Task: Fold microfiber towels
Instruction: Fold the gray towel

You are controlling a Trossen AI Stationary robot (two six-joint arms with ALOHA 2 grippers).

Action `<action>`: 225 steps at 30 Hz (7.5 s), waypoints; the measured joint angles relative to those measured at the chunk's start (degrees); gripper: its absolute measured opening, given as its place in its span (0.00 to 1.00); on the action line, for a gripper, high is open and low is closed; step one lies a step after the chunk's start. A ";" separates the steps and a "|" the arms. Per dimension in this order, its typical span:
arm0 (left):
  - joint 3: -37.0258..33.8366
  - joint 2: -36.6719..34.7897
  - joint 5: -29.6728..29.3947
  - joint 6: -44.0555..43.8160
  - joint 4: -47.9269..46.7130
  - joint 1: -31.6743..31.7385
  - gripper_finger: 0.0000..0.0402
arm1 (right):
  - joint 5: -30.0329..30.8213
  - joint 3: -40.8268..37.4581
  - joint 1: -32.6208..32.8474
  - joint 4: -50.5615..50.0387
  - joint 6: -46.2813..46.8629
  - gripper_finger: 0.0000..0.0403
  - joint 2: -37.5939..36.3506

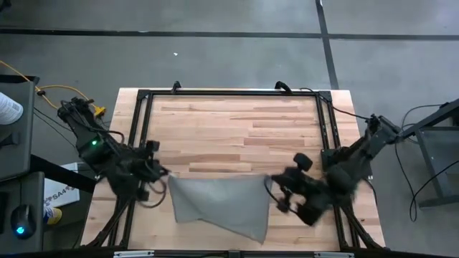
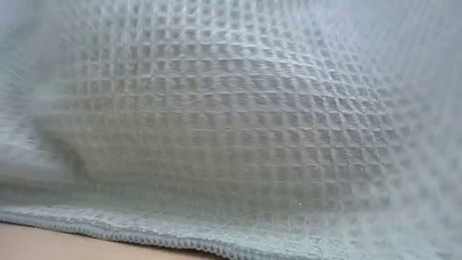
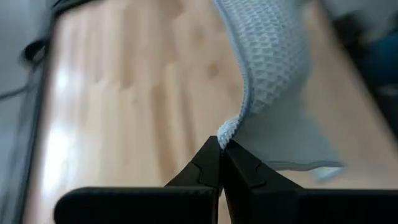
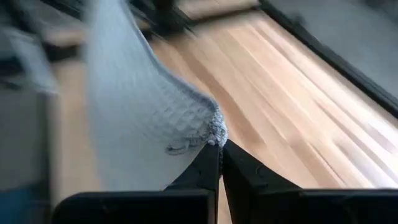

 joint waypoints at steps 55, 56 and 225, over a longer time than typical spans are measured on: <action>-32.60 -0.57 4.13 33.14 31.63 43.16 0.06 | -13.48 -0.07 -33.82 -6.52 -11.75 0.03 25.77; -32.60 -0.57 4.83 33.67 31.75 44.14 0.06 | -13.38 -0.07 -34.15 -6.30 -11.75 0.03 25.77; -44.21 10.58 37.94 19.62 40.55 43.37 0.30 | -49.20 -24.80 -31.84 20.96 -37.03 0.34 8.91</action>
